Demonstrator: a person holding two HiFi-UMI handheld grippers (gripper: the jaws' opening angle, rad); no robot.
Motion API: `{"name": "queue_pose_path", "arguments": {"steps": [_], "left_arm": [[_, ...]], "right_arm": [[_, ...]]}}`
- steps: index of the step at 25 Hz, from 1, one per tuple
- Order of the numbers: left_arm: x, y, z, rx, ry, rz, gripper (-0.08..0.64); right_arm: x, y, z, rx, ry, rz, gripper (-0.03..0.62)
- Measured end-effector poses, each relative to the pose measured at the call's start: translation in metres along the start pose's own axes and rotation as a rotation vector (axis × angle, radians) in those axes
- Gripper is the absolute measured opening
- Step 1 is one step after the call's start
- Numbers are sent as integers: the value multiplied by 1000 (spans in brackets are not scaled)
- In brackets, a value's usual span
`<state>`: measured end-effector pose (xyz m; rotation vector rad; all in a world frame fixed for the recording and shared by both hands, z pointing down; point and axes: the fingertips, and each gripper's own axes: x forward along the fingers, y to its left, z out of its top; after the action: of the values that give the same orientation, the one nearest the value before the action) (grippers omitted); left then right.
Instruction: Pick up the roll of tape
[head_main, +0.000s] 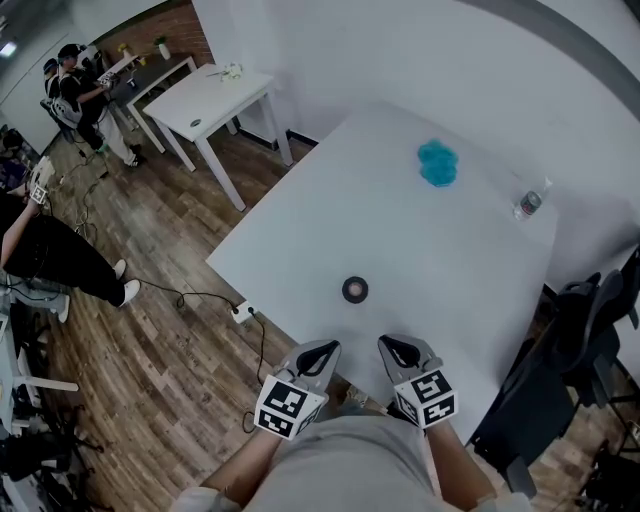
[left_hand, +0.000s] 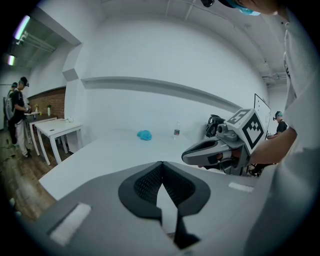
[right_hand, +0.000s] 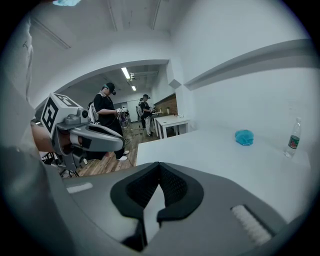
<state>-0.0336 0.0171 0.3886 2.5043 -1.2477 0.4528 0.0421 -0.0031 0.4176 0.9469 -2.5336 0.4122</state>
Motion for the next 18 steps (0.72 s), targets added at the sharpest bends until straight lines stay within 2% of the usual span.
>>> {"name": "queue_pose_path", "arguments": {"steps": [8,18], "left_arm": [[11,8,11,14,14,-18,20],[29,30,21,48,26,-78,20]], "right_arm": [[3,-8,14,9,-15,-20,6],[15,-25,24,49,-24,-93,6]]}}
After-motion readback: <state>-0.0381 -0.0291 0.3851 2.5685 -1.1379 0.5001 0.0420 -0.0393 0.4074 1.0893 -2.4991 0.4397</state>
